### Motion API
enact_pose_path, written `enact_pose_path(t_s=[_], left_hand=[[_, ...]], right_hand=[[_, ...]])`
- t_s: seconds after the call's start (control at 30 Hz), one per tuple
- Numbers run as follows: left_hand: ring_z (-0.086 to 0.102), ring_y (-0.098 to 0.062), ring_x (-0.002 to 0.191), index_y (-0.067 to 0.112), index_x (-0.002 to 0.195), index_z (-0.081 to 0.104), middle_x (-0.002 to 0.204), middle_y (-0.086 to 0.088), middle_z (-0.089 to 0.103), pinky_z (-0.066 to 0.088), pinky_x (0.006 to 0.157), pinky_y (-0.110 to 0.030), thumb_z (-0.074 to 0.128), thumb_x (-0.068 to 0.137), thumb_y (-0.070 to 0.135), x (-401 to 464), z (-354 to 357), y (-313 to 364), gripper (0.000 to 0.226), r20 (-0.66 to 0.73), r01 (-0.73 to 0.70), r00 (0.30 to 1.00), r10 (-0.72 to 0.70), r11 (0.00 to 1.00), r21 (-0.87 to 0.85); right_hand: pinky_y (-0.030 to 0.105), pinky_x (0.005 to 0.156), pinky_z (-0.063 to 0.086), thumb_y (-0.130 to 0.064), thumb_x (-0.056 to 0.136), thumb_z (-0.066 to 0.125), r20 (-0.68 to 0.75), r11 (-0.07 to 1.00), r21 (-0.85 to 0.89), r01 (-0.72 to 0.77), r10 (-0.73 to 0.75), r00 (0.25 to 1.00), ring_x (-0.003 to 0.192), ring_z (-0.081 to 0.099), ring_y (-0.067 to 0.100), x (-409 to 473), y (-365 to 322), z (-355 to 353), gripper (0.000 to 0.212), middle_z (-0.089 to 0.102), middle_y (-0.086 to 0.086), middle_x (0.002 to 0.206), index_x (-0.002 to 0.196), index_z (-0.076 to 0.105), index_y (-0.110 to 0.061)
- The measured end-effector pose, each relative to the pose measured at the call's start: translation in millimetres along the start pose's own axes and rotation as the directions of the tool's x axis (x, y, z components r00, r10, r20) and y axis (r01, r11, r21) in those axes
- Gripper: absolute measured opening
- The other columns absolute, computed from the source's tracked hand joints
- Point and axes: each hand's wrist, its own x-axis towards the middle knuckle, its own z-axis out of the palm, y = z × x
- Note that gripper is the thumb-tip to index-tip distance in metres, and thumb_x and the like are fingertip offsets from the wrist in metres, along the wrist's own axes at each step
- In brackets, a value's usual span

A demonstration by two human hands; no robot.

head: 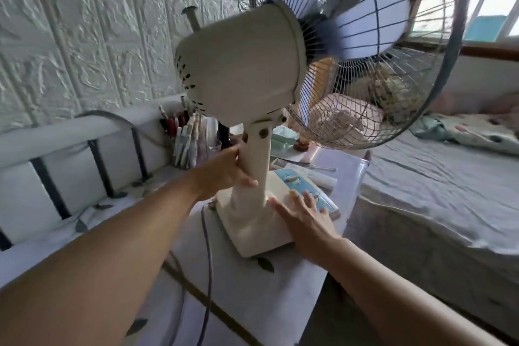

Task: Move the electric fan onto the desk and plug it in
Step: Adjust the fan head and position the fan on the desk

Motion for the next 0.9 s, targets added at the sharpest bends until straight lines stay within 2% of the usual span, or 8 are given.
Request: enact_pose_path(t_s=[0.13, 0.3, 0.43, 0.53, 0.67, 0.77, 0.83, 0.9], left_hand=[[0.062, -0.007, 0.085, 0.018, 0.100, 0.055, 0.090, 0.005, 0.064, 0.055, 0.068, -0.017, 0.072, 0.067, -0.014, -0.6, 0.3, 0.2, 0.049, 0.009, 0.013, 1.000, -0.013, 0.999, 0.052], [0.064, 0.008, 0.071, 0.025, 0.090, 0.054, 0.083, 0.014, 0.064, 0.051, 0.057, -0.007, 0.077, 0.062, -0.010, -10.7, 8.9, 0.4, 0.051, -0.109, -0.018, 0.994, 0.024, 0.998, 0.058], [0.061, -0.010, 0.083, 0.022, 0.101, 0.049, 0.085, 0.014, 0.060, 0.051, 0.076, -0.023, 0.081, 0.059, -0.003, -22.4, 26.2, -1.7, 0.058, -0.313, -0.009, 0.949, 0.036, 0.996, 0.088], [0.061, -0.025, 0.099, 0.025, 0.102, 0.047, 0.100, -0.001, 0.063, 0.050, 0.093, -0.038, 0.081, 0.060, 0.003, -28.5, 35.3, -1.2, 0.058, -0.434, 0.039, 0.901, -0.001, 0.996, 0.078], [0.060, -0.029, 0.107, 0.017, 0.116, 0.047, 0.117, -0.007, 0.063, 0.048, 0.096, -0.044, 0.081, 0.062, 0.010, -32.7, 48.6, 0.4, 0.065, -0.553, 0.117, 0.833, -0.021, 0.983, 0.139], [0.060, -0.028, 0.107, 0.014, 0.126, 0.041, 0.121, -0.010, 0.061, 0.048, 0.096, -0.042, 0.079, 0.066, 0.004, -39.9, 44.8, 4.0, 0.072, -0.476, 0.082, 0.879, -0.018, 0.990, 0.114], [0.059, -0.022, 0.108, 0.014, 0.130, 0.042, 0.125, -0.012, 0.060, 0.048, 0.098, -0.039, 0.073, 0.069, -0.007, -46.4, 29.9, 8.7, 0.071, -0.276, 0.067, 0.959, -0.063, 0.998, 0.005], [0.055, -0.019, 0.115, 0.017, 0.130, 0.046, 0.128, -0.010, 0.059, 0.043, 0.103, -0.039, 0.068, 0.071, -0.014, -50.2, 14.8, 12.3, 0.071, -0.056, 0.082, 0.995, -0.085, 0.996, -0.039]], right_hand=[[0.058, 0.110, 0.024, -0.013, 0.084, 0.061, 0.009, 0.999, -0.040, -0.007, 0.007, 1.000, 0.145, 0.002, 0.038, 7.0, -2.7, -3.3, 0.092, 0.005, 0.015, 0.156, 0.145, 0.000, -0.045], [0.058, 0.111, 0.021, -0.008, 0.084, 0.056, -0.007, 0.991, -0.059, 0.124, -0.125, 0.992, 0.144, 0.004, 0.034, 4.0, 11.5, -7.0, 0.090, 0.007, 0.010, 0.156, 0.146, 0.003, -0.044], [0.052, 0.115, 0.016, -0.005, 0.092, 0.039, -0.026, 0.961, -0.059, 0.270, -0.272, 0.962, 0.147, 0.001, 0.032, 10.5, 23.6, -10.4, 0.072, 0.005, 0.004, 0.159, 0.147, 0.011, -0.043], [0.048, 0.115, 0.020, -0.001, 0.091, 0.038, -0.033, 0.938, -0.073, 0.340, -0.343, 0.939, 0.147, 0.003, 0.027, 19.9, 26.9, -11.8, 0.073, 0.007, 0.002, 0.159, 0.147, 0.013, -0.041], [0.042, 0.113, 0.028, -0.002, 0.091, 0.040, -0.069, 0.914, -0.100, 0.393, -0.401, 0.914, 0.144, 0.009, 0.020, 27.6, 31.6, -14.0, 0.073, 0.012, 0.001, 0.157, 0.148, 0.014, -0.040], [0.044, 0.116, 0.021, -0.002, 0.087, 0.050, -0.077, 0.944, -0.069, 0.323, -0.328, 0.942, 0.147, 0.003, 0.025, 20.7, 28.6, -15.1, 0.079, 0.006, 0.006, 0.158, 0.148, 0.015, -0.037], [0.045, 0.117, 0.020, -0.006, 0.076, 0.063, -0.053, 0.982, 0.128, 0.140, -0.134, 0.990, 0.146, 0.000, 0.032, 10.0, 20.8, -20.1, 0.084, -0.003, 0.012, 0.158, 0.146, 0.025, -0.036], [0.044, 0.116, 0.025, -0.019, 0.070, 0.071, 0.125, 0.921, 0.386, -0.048, -0.001, 0.992, 0.143, 0.010, 0.039, -2.3, 7.9, -27.9, 0.088, -0.009, 0.017, 0.155, 0.144, 0.026, -0.040]])
